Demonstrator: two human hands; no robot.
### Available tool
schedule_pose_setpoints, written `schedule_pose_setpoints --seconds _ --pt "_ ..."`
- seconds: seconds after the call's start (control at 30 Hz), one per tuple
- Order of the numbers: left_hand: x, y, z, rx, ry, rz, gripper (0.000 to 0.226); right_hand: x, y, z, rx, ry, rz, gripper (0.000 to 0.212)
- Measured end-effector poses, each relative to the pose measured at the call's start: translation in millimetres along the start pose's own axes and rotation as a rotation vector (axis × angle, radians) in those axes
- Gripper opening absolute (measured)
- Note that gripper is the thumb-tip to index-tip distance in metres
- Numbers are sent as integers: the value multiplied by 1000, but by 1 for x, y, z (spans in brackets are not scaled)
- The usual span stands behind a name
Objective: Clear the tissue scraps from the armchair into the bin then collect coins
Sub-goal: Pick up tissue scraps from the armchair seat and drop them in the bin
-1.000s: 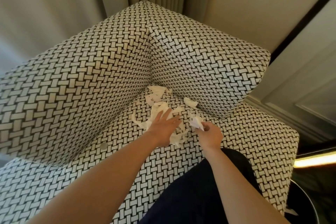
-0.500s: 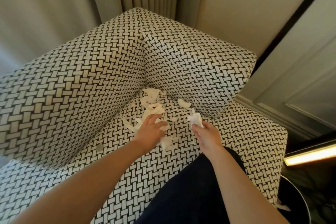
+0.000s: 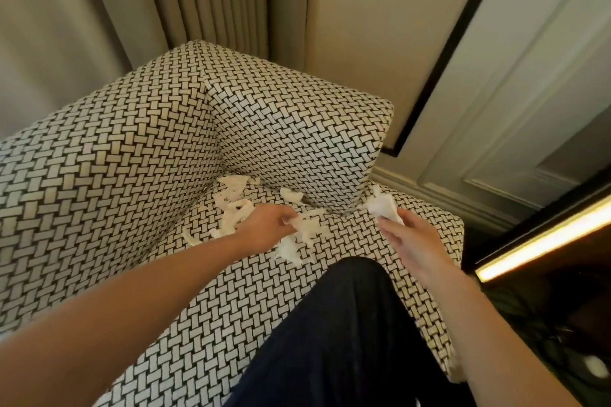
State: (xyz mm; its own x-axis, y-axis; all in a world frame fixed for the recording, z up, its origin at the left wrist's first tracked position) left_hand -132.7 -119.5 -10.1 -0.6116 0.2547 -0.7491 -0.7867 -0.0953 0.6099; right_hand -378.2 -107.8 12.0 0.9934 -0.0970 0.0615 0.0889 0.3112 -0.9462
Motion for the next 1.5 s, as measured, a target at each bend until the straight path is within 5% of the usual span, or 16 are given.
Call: schedule_pose_setpoints --seconds 0.27,0.63,1.1,1.3,1.5 --pt "37 125 -32 98 29 186 13 -113 -23 23 -84 189 84 17" --pt "173 268 -48 180 -181 232 14 -260 9 72 -33 469 93 27" --pt "281 296 -33 40 -368 114 23 -323 74 95 126 595 10 28" --pt "292 279 -26 -17 -491 64 52 -319 99 92 222 600 -32 32" --pt "286 272 -30 -25 -492 64 41 -311 105 86 280 601 -150 37"
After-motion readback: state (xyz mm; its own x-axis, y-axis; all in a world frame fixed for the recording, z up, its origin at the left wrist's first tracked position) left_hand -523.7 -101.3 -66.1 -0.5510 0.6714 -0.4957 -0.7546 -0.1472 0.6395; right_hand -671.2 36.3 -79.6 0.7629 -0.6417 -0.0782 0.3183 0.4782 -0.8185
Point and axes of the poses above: each hand's wrist, its own z-axis away from the middle knuckle, its own x-axis out of the palm, y = z × x, the point moved 5 cm from there along -z, towards the middle knuckle, and after that the axes turned 9 degrees about -x, right-handed, at the moved point
